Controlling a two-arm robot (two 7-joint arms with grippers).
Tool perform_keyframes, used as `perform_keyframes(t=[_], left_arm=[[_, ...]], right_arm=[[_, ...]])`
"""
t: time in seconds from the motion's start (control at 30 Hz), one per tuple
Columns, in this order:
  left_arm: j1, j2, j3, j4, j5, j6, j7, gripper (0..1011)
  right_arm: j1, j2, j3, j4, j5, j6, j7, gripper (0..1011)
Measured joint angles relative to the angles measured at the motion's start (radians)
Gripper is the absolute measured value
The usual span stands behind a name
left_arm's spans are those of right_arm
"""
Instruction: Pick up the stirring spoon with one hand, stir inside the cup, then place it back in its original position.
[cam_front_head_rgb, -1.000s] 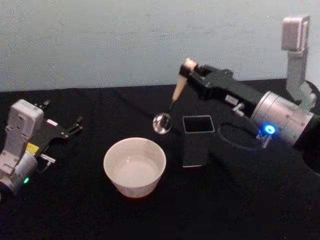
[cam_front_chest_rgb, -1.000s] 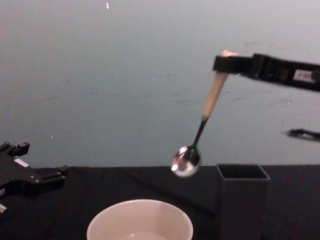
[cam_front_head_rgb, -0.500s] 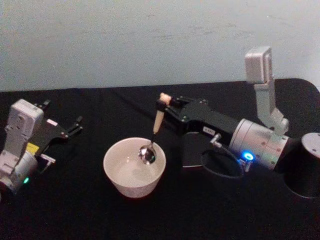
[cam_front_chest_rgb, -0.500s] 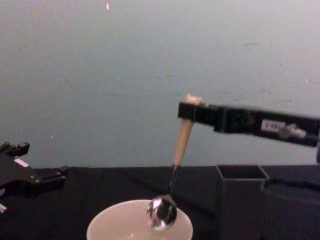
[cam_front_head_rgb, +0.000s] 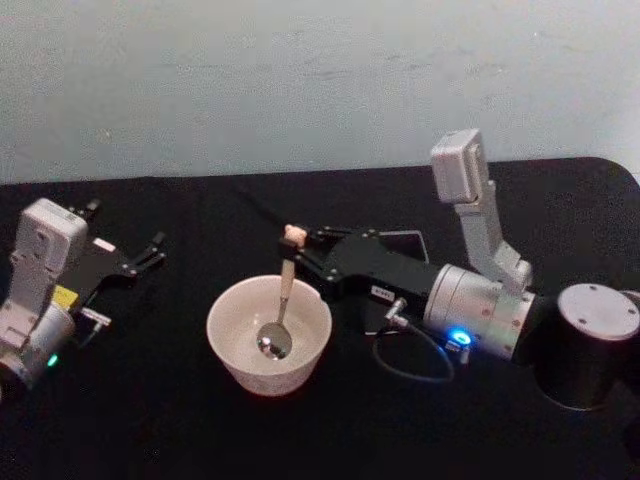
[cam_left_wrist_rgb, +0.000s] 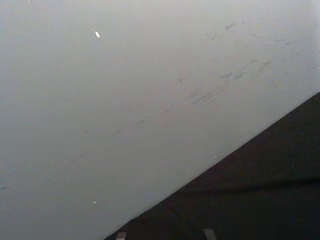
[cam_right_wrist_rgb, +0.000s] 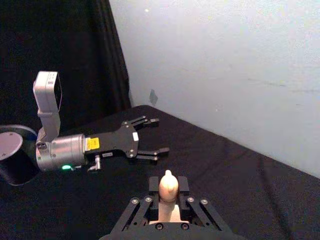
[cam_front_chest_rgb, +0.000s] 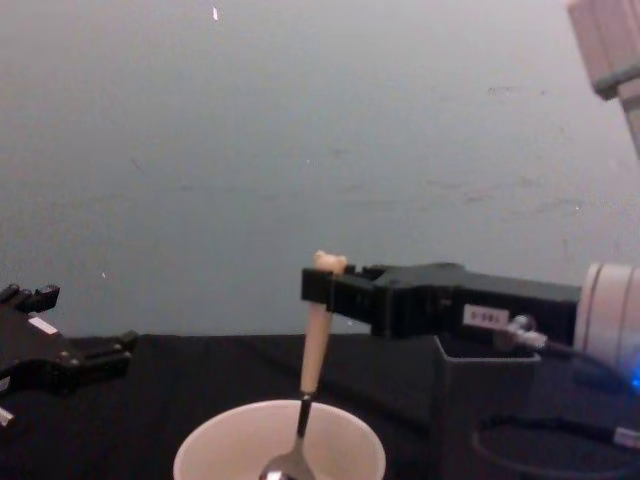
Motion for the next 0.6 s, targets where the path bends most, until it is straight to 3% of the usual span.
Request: perform_keyframes(t=[0.3, 0.6], left_arm=[[0.0, 0.0, 0.0, 0.0, 0.0, 0.0, 0.0, 1001], [0.0, 0.0, 0.0, 0.0, 0.0, 0.0, 0.0, 1001]], right_arm=[[0.011, -0.039, -0.027, 0.036, -0.063, -0.021, 0.004, 213], [0.043, -0.124, -0.028, 0.129, -0.114, -0.046, -0.017, 213]])
